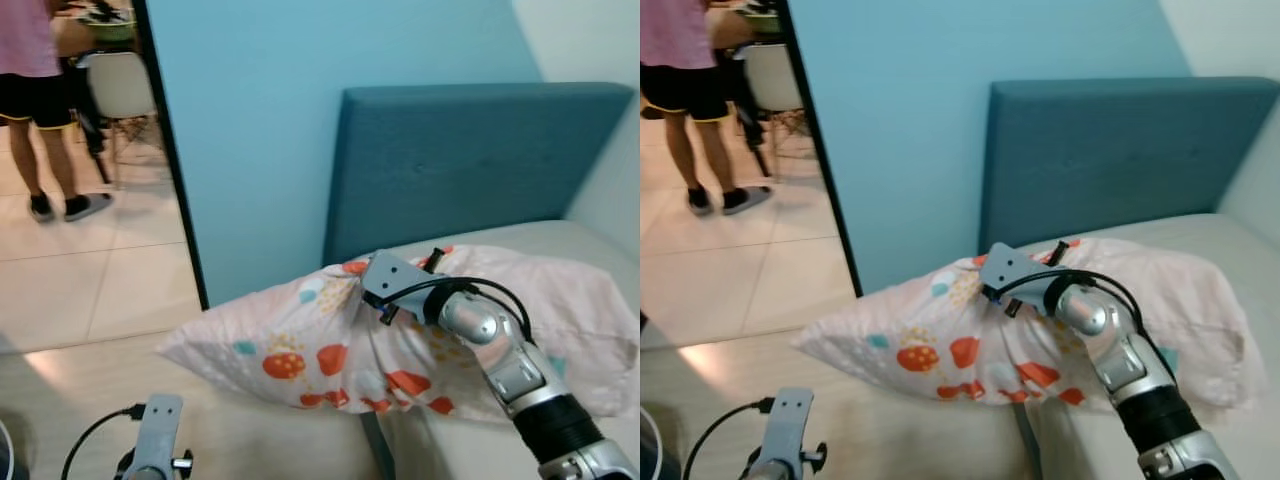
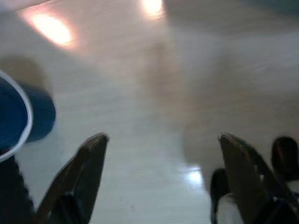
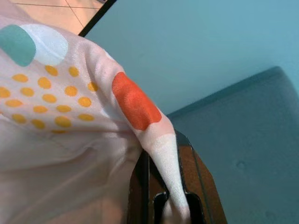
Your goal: Clean up the room
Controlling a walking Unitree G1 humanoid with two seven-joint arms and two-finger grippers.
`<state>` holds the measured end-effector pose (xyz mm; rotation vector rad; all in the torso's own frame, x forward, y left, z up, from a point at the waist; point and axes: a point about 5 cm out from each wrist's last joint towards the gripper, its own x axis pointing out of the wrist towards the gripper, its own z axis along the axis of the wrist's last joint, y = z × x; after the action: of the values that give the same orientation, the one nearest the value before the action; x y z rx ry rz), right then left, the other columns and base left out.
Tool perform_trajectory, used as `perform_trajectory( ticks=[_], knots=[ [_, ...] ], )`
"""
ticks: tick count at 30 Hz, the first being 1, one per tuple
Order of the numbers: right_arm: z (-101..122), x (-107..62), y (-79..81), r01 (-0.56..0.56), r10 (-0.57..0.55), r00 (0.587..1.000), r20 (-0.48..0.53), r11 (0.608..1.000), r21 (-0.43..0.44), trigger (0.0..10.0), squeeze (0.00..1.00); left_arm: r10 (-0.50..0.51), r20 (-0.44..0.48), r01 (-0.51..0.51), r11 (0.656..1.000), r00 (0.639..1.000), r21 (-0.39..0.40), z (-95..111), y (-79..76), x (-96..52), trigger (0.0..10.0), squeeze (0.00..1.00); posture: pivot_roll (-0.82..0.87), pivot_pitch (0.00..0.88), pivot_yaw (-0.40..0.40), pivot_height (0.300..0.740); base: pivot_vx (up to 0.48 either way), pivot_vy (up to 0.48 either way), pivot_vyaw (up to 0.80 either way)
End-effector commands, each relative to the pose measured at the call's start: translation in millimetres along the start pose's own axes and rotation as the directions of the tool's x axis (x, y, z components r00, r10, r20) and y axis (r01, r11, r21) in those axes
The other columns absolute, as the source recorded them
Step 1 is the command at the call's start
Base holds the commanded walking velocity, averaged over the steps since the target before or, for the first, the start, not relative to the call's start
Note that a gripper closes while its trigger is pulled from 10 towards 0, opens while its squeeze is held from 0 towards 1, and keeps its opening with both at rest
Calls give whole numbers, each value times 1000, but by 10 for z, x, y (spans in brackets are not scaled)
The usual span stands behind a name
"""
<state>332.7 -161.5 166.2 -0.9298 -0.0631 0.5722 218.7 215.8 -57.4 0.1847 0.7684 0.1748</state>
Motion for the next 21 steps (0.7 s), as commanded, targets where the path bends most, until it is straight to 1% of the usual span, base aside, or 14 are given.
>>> perform_trajectory(
  ticks=[1,17,19,21],
  knots=[
    [140,-7,-165,74,-70,995,71,996,-44,10000,0,0,4,0,1000,1000,-3,20,7,6,10000,0,-12,0,-62,740,480,0,431],
    [143,-4,-220,102,-96,992,77,992,-73,10000,0,-10,12,10,1000,1000,4,29,-30,4,10000,0,-15,0,-66,740,480,0,0],
    [125,-14,-244,106,-100,992,70,991,-84,10000,0,-14,19,14,1000,1000,-9,54,-49,8,10000,0,-15,0,-67,740,405,0,0],
    [101,-29,-266,106,-101,993,62,990,-95,10000,0,-14,17,15,1000,1000,-18,67,-70,11,10000,0,-15,0,-67,740,0,0,0]
  ],
)
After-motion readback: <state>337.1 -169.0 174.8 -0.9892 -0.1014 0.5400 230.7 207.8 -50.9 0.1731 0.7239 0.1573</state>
